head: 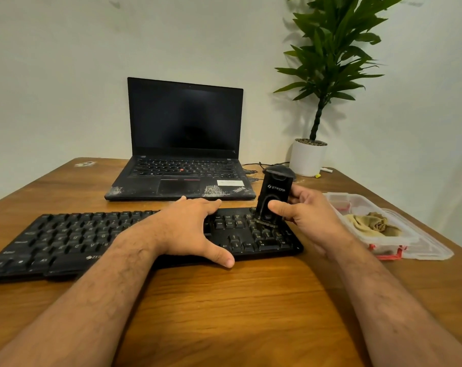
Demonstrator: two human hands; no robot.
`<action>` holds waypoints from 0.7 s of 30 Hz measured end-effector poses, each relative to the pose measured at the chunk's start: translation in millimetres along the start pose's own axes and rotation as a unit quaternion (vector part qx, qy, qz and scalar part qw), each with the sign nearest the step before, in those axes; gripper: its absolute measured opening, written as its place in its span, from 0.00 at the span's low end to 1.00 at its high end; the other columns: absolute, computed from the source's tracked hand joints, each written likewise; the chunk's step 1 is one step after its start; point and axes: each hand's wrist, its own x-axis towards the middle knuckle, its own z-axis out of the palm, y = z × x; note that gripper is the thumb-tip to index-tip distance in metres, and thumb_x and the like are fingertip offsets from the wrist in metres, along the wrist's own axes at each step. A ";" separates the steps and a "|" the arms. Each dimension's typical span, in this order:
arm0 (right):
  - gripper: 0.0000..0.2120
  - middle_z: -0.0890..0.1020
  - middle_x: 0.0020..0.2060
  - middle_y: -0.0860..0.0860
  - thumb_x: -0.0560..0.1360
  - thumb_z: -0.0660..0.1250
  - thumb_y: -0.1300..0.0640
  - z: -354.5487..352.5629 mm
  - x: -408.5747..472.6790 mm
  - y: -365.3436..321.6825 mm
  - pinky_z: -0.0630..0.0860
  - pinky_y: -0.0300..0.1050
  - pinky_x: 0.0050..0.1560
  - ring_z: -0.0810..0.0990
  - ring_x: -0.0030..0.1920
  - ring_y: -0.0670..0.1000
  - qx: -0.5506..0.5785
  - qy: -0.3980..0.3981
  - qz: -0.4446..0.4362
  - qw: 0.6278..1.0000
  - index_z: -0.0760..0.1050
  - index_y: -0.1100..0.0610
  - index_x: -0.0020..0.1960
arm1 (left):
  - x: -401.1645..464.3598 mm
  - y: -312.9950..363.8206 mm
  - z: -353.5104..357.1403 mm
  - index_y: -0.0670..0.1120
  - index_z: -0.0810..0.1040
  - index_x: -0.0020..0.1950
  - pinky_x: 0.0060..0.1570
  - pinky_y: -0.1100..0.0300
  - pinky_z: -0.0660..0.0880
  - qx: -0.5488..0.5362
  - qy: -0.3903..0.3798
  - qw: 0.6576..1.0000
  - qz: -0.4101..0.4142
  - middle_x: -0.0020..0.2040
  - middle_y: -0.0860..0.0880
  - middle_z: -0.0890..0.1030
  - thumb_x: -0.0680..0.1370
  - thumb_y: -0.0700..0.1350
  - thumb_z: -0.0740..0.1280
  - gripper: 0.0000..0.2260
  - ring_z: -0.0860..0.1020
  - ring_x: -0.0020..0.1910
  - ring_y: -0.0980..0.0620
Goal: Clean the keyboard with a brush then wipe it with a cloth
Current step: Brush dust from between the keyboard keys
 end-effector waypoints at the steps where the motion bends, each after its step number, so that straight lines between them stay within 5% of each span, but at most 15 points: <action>1: 0.16 0.88 0.50 0.49 0.76 0.70 0.65 0.8 0.5 0.2 0.81 0.45 0.48 0.87 0.49 0.47 0.003 0.002 -0.003 1.000 0.78 0.49 0.59 | -0.3 0.6 0.1 0.55 0.51 0.82 0.79 0.47 0.50 0.001 0.000 1.000 0.001 0.80 0.56 0.59 0.57 0.75 0.72 0.60 0.57 0.78 0.50; 4: 0.13 0.88 0.49 0.49 0.78 0.68 0.63 2.7 1.3 0.3 0.81 0.50 0.51 0.87 0.51 0.49 0.031 0.004 -0.009 0.999 0.77 0.47 0.57 | -0.3 1.8 0.3 0.54 0.51 0.82 0.79 0.47 0.51 0.000 0.001 1.000 0.004 0.80 0.56 0.59 0.58 0.74 0.73 0.59 0.57 0.78 0.51; 10: 0.13 0.88 0.44 0.51 0.76 0.71 0.66 3.0 -0.7 -3.6 0.81 0.38 0.35 0.88 0.44 0.49 0.054 0.041 -0.011 0.998 0.77 0.53 0.57 | 0.8 -0.3 0.6 0.55 0.51 0.81 0.78 0.46 0.53 -0.002 -0.002 1.000 0.004 0.80 0.56 0.59 0.57 0.74 0.72 0.60 0.58 0.78 0.51; 17: 0.14 0.88 0.48 0.52 0.72 0.74 0.68 4.2 0.8 0.0 0.83 0.54 0.51 0.87 0.50 0.53 0.029 0.064 0.014 0.997 0.80 0.55 0.55 | 0.3 0.4 0.1 0.55 0.51 0.81 0.78 0.47 0.53 -0.006 0.000 1.000 0.005 0.80 0.56 0.59 0.58 0.73 0.73 0.58 0.58 0.78 0.52; 21: 0.18 0.87 0.50 0.52 0.72 0.74 0.68 4.4 -0.9 0.5 0.83 0.48 0.43 0.88 0.46 0.50 -0.009 0.054 0.017 0.998 0.79 0.55 0.59 | -0.4 1.2 -0.4 0.54 0.51 0.81 0.78 0.47 0.52 -0.002 0.002 1.000 0.006 0.80 0.56 0.59 0.59 0.73 0.73 0.58 0.58 0.78 0.52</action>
